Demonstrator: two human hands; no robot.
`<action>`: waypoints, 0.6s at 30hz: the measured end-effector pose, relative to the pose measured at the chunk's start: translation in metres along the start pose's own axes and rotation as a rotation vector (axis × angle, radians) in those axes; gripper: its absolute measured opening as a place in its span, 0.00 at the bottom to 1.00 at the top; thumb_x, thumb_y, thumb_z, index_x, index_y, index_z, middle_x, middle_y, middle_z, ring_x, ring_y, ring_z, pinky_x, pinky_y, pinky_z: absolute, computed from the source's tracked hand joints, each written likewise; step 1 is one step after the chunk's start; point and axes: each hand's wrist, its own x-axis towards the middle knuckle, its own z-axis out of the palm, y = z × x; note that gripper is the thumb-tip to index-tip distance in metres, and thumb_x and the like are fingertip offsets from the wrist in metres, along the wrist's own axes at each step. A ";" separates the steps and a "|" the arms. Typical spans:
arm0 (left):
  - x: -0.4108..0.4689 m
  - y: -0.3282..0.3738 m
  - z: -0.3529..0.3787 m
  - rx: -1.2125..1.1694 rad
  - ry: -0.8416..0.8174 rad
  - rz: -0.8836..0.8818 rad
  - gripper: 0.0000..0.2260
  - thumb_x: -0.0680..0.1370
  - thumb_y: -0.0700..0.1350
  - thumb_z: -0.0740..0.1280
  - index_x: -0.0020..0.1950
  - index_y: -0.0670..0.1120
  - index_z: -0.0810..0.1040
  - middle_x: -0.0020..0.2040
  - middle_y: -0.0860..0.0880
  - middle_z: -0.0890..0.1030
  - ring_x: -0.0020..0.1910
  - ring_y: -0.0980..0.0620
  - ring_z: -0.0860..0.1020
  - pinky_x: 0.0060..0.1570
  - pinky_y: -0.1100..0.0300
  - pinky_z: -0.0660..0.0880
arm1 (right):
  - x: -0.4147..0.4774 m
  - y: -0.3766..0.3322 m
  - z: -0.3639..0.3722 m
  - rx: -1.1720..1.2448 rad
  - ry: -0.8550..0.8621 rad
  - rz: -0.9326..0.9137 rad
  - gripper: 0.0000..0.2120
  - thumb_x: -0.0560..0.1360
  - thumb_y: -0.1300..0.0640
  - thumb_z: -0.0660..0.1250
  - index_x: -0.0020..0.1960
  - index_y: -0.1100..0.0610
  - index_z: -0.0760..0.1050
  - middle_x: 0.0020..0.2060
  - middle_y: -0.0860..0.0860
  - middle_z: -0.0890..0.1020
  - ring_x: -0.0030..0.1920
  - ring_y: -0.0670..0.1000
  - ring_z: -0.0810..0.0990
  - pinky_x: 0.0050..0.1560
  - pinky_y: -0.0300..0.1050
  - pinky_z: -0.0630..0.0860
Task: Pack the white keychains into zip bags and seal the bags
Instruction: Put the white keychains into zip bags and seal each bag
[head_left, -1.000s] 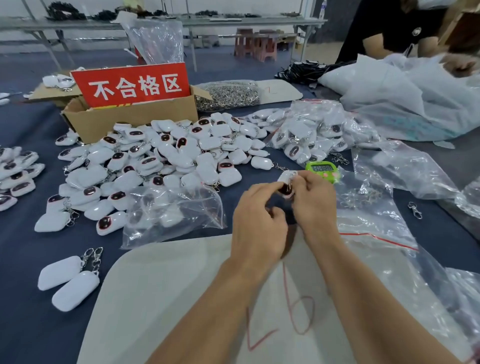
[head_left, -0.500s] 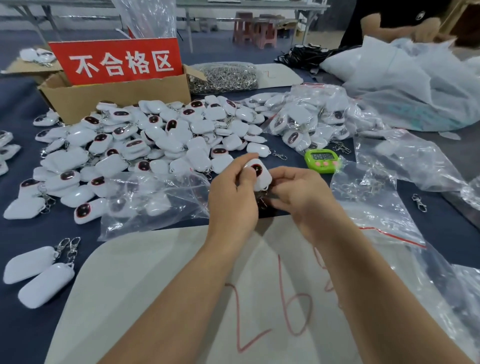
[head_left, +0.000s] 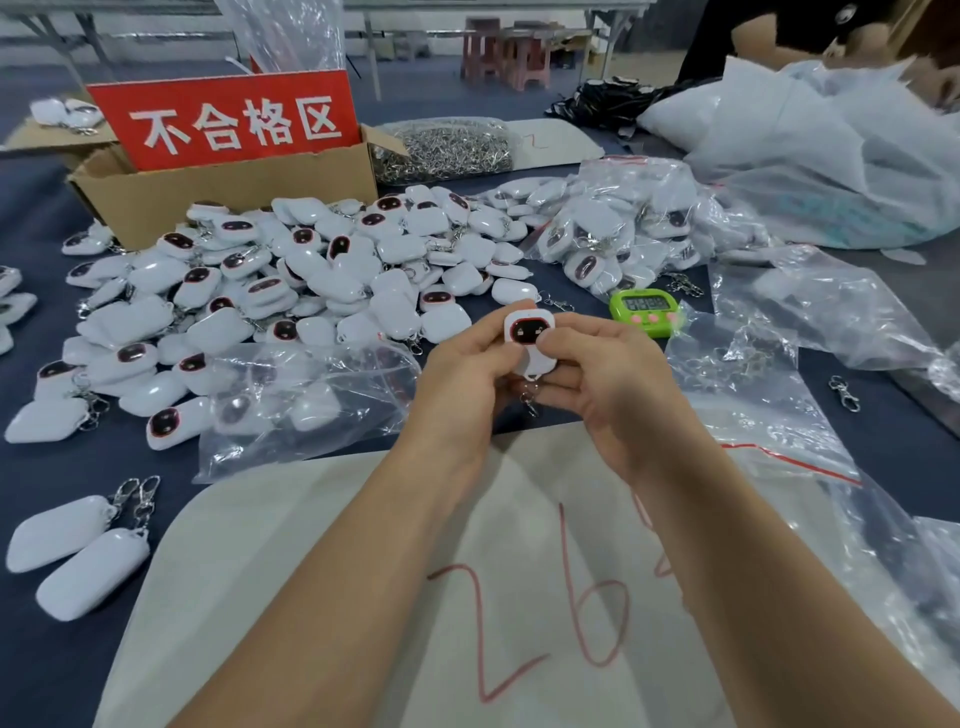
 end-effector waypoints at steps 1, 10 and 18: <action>0.000 -0.002 0.000 0.001 -0.004 0.003 0.20 0.79 0.29 0.60 0.59 0.47 0.84 0.47 0.48 0.87 0.43 0.52 0.83 0.50 0.54 0.79 | 0.000 0.001 -0.001 -0.002 0.009 -0.011 0.10 0.78 0.67 0.66 0.48 0.60 0.87 0.41 0.61 0.86 0.44 0.58 0.86 0.53 0.55 0.85; -0.002 -0.005 -0.002 0.048 0.002 -0.005 0.19 0.79 0.31 0.61 0.56 0.50 0.87 0.49 0.46 0.87 0.48 0.48 0.83 0.60 0.45 0.79 | -0.004 0.000 -0.002 -0.010 0.011 -0.071 0.08 0.80 0.68 0.67 0.54 0.65 0.85 0.48 0.67 0.86 0.52 0.66 0.86 0.54 0.55 0.85; -0.001 -0.002 0.000 0.057 0.104 0.010 0.11 0.80 0.38 0.66 0.53 0.47 0.88 0.52 0.42 0.87 0.54 0.42 0.84 0.60 0.40 0.81 | -0.003 0.003 -0.002 0.010 -0.125 -0.029 0.11 0.79 0.70 0.63 0.55 0.65 0.84 0.47 0.66 0.86 0.50 0.66 0.87 0.56 0.59 0.84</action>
